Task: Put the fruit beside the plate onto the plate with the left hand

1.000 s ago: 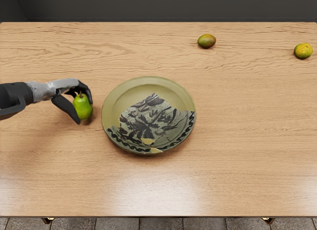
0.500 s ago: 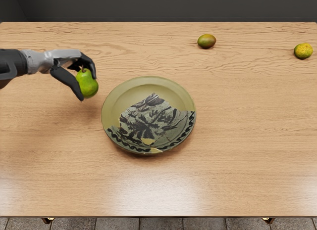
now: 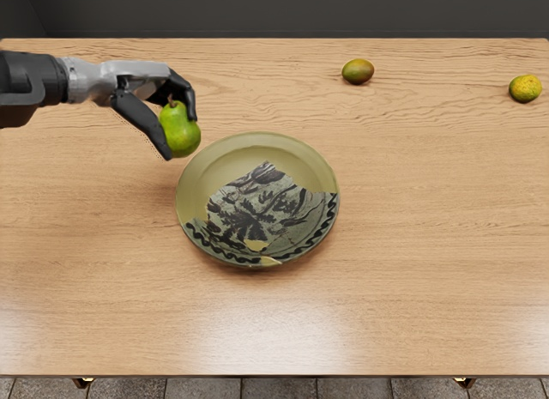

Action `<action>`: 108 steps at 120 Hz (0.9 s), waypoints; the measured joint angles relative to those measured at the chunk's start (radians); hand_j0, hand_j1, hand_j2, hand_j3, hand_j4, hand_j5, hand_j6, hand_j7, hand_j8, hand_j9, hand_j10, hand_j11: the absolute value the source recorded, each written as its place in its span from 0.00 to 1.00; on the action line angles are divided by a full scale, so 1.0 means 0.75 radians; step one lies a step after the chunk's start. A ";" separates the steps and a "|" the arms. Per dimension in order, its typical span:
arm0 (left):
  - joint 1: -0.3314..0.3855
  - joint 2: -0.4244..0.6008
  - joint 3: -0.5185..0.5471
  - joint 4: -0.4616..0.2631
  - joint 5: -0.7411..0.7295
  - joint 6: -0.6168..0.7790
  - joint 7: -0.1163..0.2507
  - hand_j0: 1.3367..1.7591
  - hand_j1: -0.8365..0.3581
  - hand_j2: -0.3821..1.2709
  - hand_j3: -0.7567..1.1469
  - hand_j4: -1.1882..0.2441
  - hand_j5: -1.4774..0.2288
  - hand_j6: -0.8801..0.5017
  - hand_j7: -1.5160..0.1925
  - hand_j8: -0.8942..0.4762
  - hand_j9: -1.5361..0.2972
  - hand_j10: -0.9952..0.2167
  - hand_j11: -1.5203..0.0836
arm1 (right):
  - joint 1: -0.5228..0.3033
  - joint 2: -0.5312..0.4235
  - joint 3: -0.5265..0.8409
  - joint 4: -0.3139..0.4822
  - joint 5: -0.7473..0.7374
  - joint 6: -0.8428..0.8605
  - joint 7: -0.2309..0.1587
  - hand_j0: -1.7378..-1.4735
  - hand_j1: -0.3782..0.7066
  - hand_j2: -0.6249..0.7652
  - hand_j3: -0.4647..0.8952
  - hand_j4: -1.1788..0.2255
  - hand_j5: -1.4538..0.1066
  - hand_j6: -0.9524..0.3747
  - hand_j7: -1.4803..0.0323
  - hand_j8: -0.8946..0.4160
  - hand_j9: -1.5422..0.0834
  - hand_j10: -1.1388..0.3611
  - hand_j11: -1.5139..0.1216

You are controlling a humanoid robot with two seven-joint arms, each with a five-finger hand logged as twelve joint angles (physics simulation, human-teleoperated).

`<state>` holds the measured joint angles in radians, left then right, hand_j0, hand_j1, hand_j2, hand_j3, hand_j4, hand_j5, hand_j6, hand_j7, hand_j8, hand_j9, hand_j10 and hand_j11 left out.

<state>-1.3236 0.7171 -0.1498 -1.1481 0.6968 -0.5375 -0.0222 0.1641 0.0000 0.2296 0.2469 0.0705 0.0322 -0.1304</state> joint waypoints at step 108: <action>0.010 -0.327 0.017 0.114 0.002 0.040 0.054 0.75 0.49 0.54 0.40 0.38 0.27 0.36 0.33 0.41 0.33 0.45 0.36 | 0.000 0.000 -0.001 0.000 0.000 0.000 0.001 0.30 0.06 0.45 0.34 0.82 0.91 0.70 0.96 0.66 0.93 0.74 0.90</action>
<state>-1.3162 0.4716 -0.1368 -1.0624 0.6984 -0.5072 0.0185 0.1641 0.0000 0.2286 0.2470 0.0705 0.0322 -0.1299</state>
